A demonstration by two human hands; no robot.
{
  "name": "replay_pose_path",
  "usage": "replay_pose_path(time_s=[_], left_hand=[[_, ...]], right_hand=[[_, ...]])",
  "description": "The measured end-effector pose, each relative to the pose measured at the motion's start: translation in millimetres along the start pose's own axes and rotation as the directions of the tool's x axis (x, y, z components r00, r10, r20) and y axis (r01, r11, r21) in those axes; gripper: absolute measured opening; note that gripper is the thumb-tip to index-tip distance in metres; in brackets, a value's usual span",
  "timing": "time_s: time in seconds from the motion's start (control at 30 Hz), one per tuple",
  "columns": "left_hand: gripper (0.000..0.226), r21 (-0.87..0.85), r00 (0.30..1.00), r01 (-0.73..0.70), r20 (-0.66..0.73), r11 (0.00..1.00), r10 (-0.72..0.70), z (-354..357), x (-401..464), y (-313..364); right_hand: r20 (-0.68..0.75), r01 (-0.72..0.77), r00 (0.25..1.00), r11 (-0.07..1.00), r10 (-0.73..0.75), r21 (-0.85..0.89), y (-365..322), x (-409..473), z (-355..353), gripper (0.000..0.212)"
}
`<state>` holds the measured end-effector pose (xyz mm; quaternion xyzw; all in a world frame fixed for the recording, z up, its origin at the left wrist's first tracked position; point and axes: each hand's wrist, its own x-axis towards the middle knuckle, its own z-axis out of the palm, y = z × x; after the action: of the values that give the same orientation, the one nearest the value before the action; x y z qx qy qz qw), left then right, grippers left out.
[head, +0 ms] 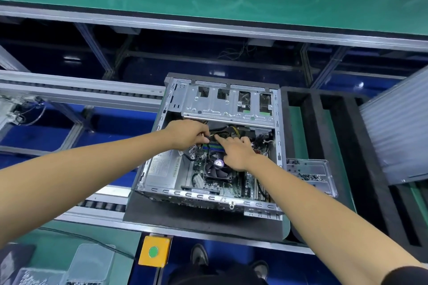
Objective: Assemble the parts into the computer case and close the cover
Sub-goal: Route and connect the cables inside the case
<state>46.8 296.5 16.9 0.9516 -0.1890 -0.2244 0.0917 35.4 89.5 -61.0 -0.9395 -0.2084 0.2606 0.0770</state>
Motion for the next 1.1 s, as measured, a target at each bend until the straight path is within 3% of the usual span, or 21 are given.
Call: replay_pose_path(time_s=[0.2,0.37,0.5,0.6,0.67,0.73,0.8,0.87,0.93,1.0,1.1], left_hand=[[0.027,0.237,0.994,0.08,0.053,0.968,-0.095,3.1,10.4,19.4],[0.028,0.416,0.99,0.128,-0.007,0.9,-0.138,25.6,27.0,42.7],[0.027,0.3,0.976,0.219,-0.056,0.928,-0.211,30.3,45.6,49.0],[0.027,-0.036,0.958,0.285,0.009,0.958,-0.285,39.4,53.9,43.1],[0.024,-0.277,0.935,0.339,-0.007,0.899,-0.355,48.6,54.6,37.4],[0.024,-0.372,0.885,0.399,-0.083,0.838,-0.458,56.5,53.3,34.9],[0.022,-0.385,0.85,0.422,-0.147,0.821,-0.506,64.5,53.9,35.7],[0.017,-0.391,0.833,0.414,-0.201,0.822,-0.515,69.5,54.6,36.8],[0.024,-0.315,0.825,0.407,-0.276,0.858,-0.493,72.2,55.7,35.7],[0.034,-0.165,0.839,0.393,-0.338,0.905,-0.426,72.4,57.6,37.2],[0.028,0.017,0.887,0.34,-0.337,0.94,-0.314,73.8,63.1,38.0]], right_hand=[[-0.038,-0.015,0.999,0.992,0.02,0.127,-2.7,2.1,-1.7,0.083],[-0.162,0.016,0.986,0.965,0.027,0.264,-3.7,2.0,3.7,0.081],[-0.205,0.026,0.978,0.94,0.047,0.339,-2.5,6.5,8.9,0.071],[-0.237,0.007,0.967,0.915,0.097,0.404,-4.6,10.7,7.7,0.073],[-0.249,-0.008,0.961,0.911,0.121,0.413,-8.2,9.8,8.2,0.074],[-0.257,-0.007,0.959,0.918,0.117,0.396,-9.5,8.1,8.2,0.073],[-0.281,0.004,0.953,0.927,0.11,0.376,-12.7,3.1,7.9,0.067],[-0.352,0.024,0.93,0.936,0.108,0.351,-15.5,-3.2,8.9,0.046],[-0.357,0.033,0.933,0.975,0.049,0.22,-17.8,-9.8,11.9,0.032],[-0.29,0.041,0.957,0.997,-0.018,0.073,-20.8,-15.7,14.9,0.036],[-0.243,0.045,0.969,0.999,-0.043,0.003,-27.4,-19.6,16.0,0.045]])
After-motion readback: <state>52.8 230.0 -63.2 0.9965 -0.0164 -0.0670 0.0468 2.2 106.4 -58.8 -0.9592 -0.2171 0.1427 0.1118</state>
